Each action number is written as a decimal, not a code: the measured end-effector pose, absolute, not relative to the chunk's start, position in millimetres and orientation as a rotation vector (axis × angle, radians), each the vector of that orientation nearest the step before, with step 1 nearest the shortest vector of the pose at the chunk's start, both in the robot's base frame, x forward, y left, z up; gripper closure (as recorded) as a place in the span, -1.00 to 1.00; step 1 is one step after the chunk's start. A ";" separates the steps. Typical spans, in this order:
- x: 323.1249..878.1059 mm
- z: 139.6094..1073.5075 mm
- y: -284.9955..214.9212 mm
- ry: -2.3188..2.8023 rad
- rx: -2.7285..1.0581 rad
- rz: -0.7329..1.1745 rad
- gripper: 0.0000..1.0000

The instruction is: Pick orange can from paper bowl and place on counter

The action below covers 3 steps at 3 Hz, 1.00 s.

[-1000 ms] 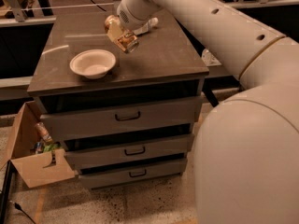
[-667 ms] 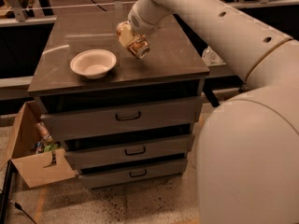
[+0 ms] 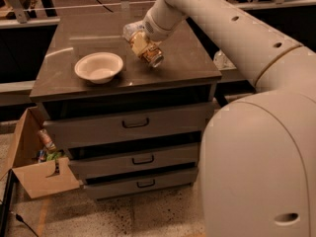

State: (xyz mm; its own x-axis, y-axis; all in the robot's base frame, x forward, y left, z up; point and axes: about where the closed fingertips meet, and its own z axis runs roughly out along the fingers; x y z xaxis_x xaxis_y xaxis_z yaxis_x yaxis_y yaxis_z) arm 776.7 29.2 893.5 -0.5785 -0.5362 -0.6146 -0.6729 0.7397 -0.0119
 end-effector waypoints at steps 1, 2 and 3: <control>778.7 894.3 34.8 2.321 -0.932 0.299 0.20; 779.4 894.3 40.4 2.315 -0.955 0.301 -0.28; 773.7 886.2 48.5 2.325 -0.978 0.313 -0.76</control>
Offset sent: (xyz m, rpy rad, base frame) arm 0.0039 0.0132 0.0084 -0.0090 -0.0172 0.0511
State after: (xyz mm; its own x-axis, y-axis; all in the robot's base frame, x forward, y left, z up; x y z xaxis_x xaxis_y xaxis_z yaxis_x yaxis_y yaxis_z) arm 773.7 48.5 886.2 -0.5554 -0.5729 -0.6028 -0.7118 0.7023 -0.0117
